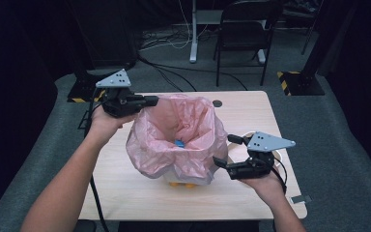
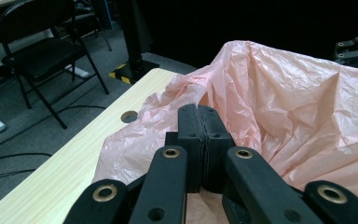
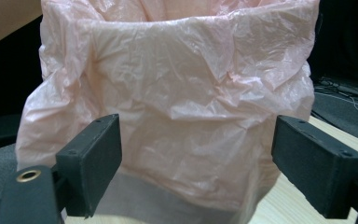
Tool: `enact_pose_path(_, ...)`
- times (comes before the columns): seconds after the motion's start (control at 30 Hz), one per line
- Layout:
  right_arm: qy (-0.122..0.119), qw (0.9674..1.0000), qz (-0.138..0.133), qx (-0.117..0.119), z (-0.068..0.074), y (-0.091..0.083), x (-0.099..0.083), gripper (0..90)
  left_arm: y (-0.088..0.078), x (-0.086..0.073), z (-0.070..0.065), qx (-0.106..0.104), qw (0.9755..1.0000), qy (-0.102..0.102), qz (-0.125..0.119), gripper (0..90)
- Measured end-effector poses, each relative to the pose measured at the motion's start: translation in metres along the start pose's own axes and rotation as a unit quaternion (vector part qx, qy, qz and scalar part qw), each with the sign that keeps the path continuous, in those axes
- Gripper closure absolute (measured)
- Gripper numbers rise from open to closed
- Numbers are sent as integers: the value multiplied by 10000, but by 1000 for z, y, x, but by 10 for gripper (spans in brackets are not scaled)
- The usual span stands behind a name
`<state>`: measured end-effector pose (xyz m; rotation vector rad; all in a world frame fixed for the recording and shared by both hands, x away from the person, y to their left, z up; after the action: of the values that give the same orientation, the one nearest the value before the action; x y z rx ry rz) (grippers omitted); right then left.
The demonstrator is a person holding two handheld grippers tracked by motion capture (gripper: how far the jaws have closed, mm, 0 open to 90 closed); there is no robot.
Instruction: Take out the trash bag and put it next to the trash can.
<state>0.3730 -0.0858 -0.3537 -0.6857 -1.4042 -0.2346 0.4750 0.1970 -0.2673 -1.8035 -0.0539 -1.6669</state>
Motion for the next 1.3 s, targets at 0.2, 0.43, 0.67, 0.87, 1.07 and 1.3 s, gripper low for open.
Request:
enact_pose_path(0.2,-15,10000,39,-6,3,8,3,155,0,0,0,6,10000,11,5,887)
enact_pose_path(0.43,43,9998,74,204,8,19,3,214,0,-1,1,15,10000,-14,6,887)
enact_pose_path(0.67,-249,9993,-61,269,14,12,2,460,0,-3,3,3,10000,-44,-4,888)
enact_pose_path(0.87,-330,9990,-204,243,14,5,2,641,2,-3,2,-13,10000,-62,-10,888)
enact_pose_path(1.07,-354,9989,-267,150,9,-1,1,807,4,-3,2,-15,10000,-62,0,889)
enact_pose_path(1.3,-463,9983,-361,60,6,-13,7,868,3,-1,1,-64,9999,-109,-56,891)
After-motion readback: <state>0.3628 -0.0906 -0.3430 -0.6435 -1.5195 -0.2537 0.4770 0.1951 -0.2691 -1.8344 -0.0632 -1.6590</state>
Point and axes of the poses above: each handheld gripper's, and its own axes: y roughly forward along the jaws, x roughly out of its top, z roughly to its left, the point moved 6 cm from there along y, roughly forward along the jaws, and after that the axes turned 1 degree about z, right-handed, at the moved point
